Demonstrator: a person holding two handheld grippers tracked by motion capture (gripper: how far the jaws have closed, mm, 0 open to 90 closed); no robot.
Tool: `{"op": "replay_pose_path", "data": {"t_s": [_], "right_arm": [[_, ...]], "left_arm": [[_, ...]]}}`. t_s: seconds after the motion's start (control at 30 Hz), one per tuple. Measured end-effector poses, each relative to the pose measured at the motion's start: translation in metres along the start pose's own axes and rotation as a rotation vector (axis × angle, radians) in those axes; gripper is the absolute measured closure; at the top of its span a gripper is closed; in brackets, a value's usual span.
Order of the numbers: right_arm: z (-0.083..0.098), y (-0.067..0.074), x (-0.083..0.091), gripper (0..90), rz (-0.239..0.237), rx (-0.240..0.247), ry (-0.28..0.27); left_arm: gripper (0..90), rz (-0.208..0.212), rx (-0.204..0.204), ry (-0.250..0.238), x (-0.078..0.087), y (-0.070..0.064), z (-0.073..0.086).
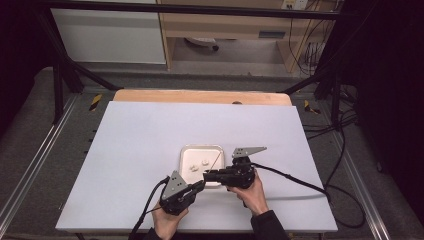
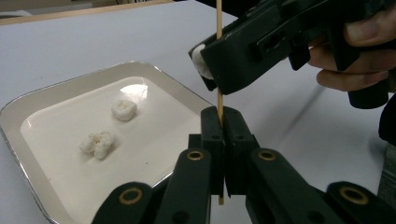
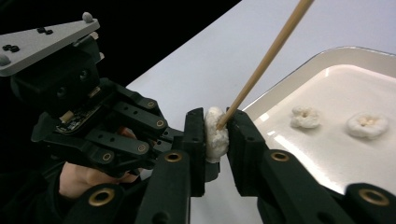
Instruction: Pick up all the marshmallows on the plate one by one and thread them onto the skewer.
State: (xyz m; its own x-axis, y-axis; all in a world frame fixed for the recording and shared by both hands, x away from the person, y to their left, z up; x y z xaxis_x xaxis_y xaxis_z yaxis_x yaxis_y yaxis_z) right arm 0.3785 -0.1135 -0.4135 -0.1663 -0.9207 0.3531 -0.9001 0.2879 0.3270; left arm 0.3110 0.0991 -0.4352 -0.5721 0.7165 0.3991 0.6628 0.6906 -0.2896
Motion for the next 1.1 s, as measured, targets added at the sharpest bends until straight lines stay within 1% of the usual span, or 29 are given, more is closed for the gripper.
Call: {"op": "replay_pose_path", "data": {"t_s": [0.03,0.07,0.1,0.17,0.23,0.3,0.33,0.4,0.43,0.5,0.6,0.67,0.77,0.8,0.93,1.1], "right_arm": [[0.0,0.0,0.0,69.3,0.02,0.011,-0.007],[-0.001,0.0,0.001,64.3,0.035,0.015,-0.017],[-0.002,0.0,0.003,62.2,0.044,0.021,-0.027],[-0.006,0.001,0.008,54.5,0.063,0.038,-0.051],[-0.009,0.002,0.014,48.8,0.09,0.06,-0.057],[-0.01,0.002,0.02,40.7,0.137,0.09,-0.058],[-0.01,0.002,0.023,37.5,0.162,0.105,-0.051],[-0.009,0.001,0.027,32.4,0.211,0.139,-0.026],[-0.008,0.001,0.028,30.1,0.226,0.158,-0.012],[-0.005,0.0,0.03,25.0,0.254,0.172,0.011],[-0.001,-0.004,0.03,16.1,0.307,0.175,0.06],[0.001,-0.007,0.026,14.9,0.345,0.196,0.1],[0.003,-0.01,0.021,12.5,0.368,0.214,0.119],[0.002,-0.012,0.018,12.3,0.38,0.223,0.136],[-0.002,-0.016,0.008,11.9,0.399,0.242,0.163],[-0.011,-0.024,-0.006,14.7,0.401,0.252,0.166]], "left_arm": [[88.4,-0.001,-0.001,0.001,0.0,0.0,0.0],[88.3,-0.005,-0.002,0.0,0.001,0.001,0.001],[88.3,-0.007,0.0,-0.002,0.002,0.002,0.002],[88.3,-0.004,0.011,-0.007,0.004,0.005,0.003],[88.3,-0.008,0.017,-0.008,0.008,0.009,0.004],[88.3,-0.008,0.02,-0.008,0.012,0.012,0.005],[88.2,-0.01,0.02,-0.009,0.015,0.014,0.006],[88.2,-0.006,0.034,-0.01,0.02,0.018,0.006],[88.2,-0.009,0.04,-0.011,0.022,0.02,0.007],[88.1,-0.015,0.04,-0.004,0.027,0.025,0.009],[88.1,-0.017,0.066,0.006,0.032,0.032,0.013],[88.1,-0.02,0.063,0.02,0.033,0.036,0.016],[88.1,-0.025,0.054,0.035,0.034,0.039,0.018],[88.1,-0.025,0.055,0.036,0.035,0.039,0.018],[88.1,-0.024,0.061,0.035,0.038,0.041,0.019],[88.1,-0.021,0.062,0.046,0.038,0.044,0.022]]}}
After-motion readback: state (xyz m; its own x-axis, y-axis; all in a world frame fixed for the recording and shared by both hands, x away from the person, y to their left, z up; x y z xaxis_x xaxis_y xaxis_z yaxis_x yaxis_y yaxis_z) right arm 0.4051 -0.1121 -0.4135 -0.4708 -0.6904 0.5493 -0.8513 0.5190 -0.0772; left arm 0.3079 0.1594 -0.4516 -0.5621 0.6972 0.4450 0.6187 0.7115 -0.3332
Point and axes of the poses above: each handheld gripper's, and its own axes: x roughly backward along the jaws, z roughly out of its underside, y roughly to its left, the point moved 1 cm from there along -x, roughly forward along the jaws, and after that the axes turned 12 degrees about x, right-handed, at the moved point
